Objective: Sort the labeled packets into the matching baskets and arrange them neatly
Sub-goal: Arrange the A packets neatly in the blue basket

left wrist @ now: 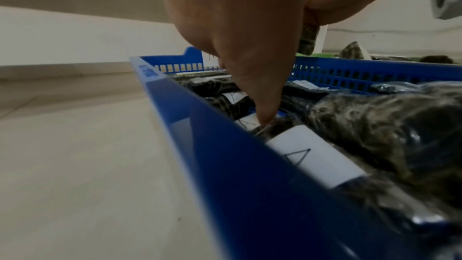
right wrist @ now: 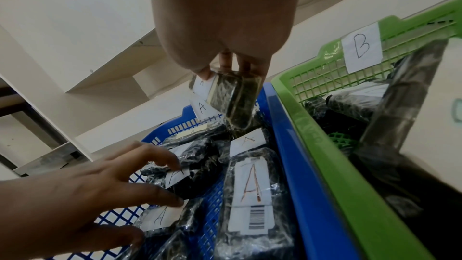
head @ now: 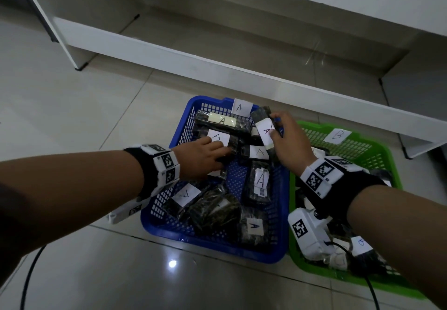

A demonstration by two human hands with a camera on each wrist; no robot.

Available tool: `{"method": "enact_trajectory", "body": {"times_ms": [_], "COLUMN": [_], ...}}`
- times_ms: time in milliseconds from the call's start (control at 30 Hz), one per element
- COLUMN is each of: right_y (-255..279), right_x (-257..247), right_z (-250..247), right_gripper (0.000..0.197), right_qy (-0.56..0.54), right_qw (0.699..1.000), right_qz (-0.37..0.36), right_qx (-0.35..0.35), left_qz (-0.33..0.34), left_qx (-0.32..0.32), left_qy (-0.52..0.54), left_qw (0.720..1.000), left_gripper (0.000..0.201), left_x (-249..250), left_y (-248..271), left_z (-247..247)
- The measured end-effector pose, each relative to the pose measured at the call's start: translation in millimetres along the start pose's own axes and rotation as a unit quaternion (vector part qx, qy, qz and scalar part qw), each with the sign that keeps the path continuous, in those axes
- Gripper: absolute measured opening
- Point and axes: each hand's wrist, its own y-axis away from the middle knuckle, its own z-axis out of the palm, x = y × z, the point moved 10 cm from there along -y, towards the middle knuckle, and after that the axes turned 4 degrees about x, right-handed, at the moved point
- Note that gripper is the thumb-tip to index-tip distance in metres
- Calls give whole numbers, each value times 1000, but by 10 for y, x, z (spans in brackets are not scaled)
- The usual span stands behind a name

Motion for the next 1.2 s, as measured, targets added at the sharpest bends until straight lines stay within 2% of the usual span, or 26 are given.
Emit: {"method": "enact_trajectory", "body": {"times_ms": [67, 133, 267, 367, 433, 533, 600, 800, 900, 967, 1100, 1200], "right_y": [17, 42, 95, 128, 172, 260, 297, 298, 277, 266, 241, 210], "right_x": [-10, -22, -3, -15, 54, 140, 149, 116, 68, 58, 135, 165], "right_z": [56, 120, 183, 269, 325, 395, 421, 392, 371, 375, 405, 430], "right_gripper": [31, 31, 27, 25, 19, 18, 19, 19, 20, 22, 17, 15], "right_qy": [-6, -11, -3, 24, 49, 91, 101, 73, 73, 72, 70, 67], "right_qw": [1000, 999, 996, 988, 978, 956, 945, 943, 946, 946, 945, 947], "right_qz": [-1, 3, 35, 41, 72, 104, 106, 100, 83, 79, 100, 110], "right_qx": [-26, -52, -86, -148, -191, -259, -292, -310, -305, -306, -303, -293], "left_qz": [-33, -48, -34, -29, -15, -44, -70, -120, -192, -215, -196, -208], "left_qx": [-17, -30, -37, -33, -44, -136, -156, -137, -108, -96, -104, -105], "left_qy": [-4, -5, 4, -11, -1, 65, 102, 197, 292, 325, 289, 306], "left_qw": [999, 998, 999, 999, 999, 988, 980, 963, 931, 916, 931, 923], "left_gripper": [61, 62, 36, 24, 23, 32, 33, 37, 46, 47, 36, 30], "left_x": [-81, -134, -80, -59, -17, -29, -47, -49, -145, -195, -164, -193], "left_y": [17, 39, 49, 44, 28, 72, 91, 78, 89, 88, 85, 129], "left_z": [94, 131, 58, -64, -50, 201, 276, 313, 336, 330, 312, 263]}}
